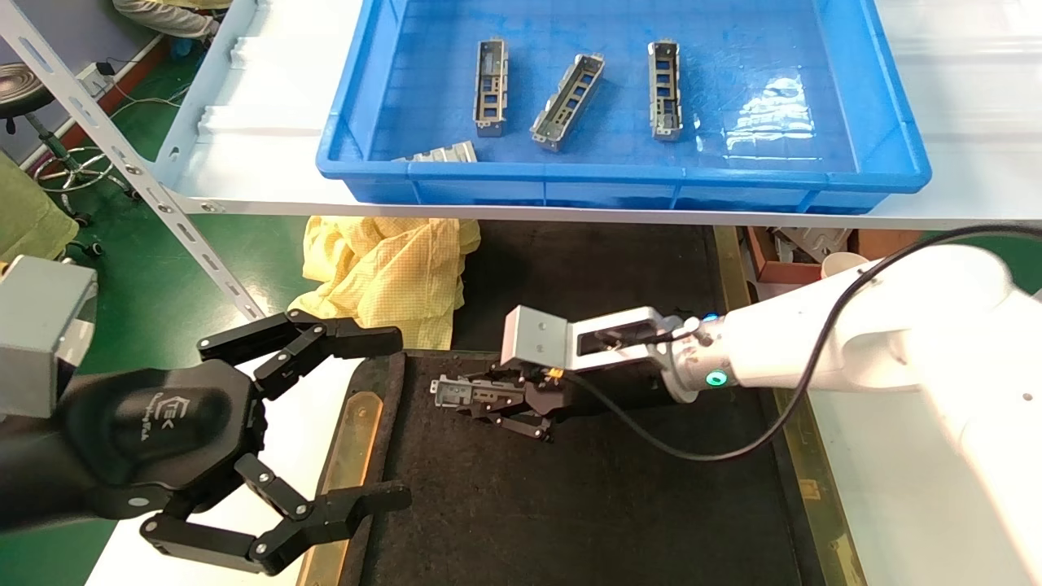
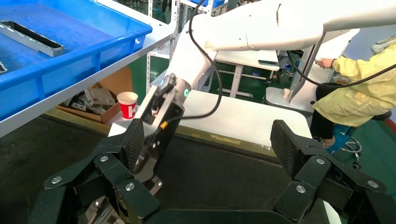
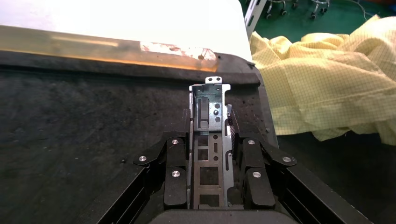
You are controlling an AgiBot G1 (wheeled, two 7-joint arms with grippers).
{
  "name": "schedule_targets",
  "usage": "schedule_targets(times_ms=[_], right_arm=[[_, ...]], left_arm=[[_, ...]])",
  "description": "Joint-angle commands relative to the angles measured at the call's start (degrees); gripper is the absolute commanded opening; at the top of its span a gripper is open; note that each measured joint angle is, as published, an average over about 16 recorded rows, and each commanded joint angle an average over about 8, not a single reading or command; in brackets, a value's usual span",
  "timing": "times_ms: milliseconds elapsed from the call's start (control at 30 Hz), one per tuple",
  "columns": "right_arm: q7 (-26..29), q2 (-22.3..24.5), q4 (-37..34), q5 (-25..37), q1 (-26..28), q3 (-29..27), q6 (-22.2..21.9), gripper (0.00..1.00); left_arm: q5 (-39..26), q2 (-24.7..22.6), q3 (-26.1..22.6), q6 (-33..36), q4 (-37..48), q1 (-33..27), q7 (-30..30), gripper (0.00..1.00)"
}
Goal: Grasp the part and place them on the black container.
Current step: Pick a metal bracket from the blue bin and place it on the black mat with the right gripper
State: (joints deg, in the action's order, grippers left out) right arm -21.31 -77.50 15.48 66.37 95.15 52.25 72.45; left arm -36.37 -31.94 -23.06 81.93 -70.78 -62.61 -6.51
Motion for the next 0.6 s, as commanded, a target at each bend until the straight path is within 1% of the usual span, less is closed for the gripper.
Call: schedule_targets(times_ms=[33,167,433,600], right_arm=[[-0.51,-0.64,-0.37,-0.16,-0.51,0.17,-1.09,0.00],[0.57,-0.92,2.89,-1.13,-2.39,1.47,-5.74,0.00],[3.60,-1.12,10.68,-3.43,-6.15,5.88,-18.29,0.00],[5.82,-1.14,14.47,-5.41,-7.30,9.32,-23.15,0.00]], left_arm=[[0.00,0.00,0.00,0.00,0.00,0.00,0.00,1.00],[0.00,0.00,0.00,0.00,0.00,0.00,0.00,1.00],[0.00,0.00,0.00,0.00,0.00,0.00,0.00,1.00],[0.00,0.00,0.00,0.00,0.00,0.00,0.00,1.00]])
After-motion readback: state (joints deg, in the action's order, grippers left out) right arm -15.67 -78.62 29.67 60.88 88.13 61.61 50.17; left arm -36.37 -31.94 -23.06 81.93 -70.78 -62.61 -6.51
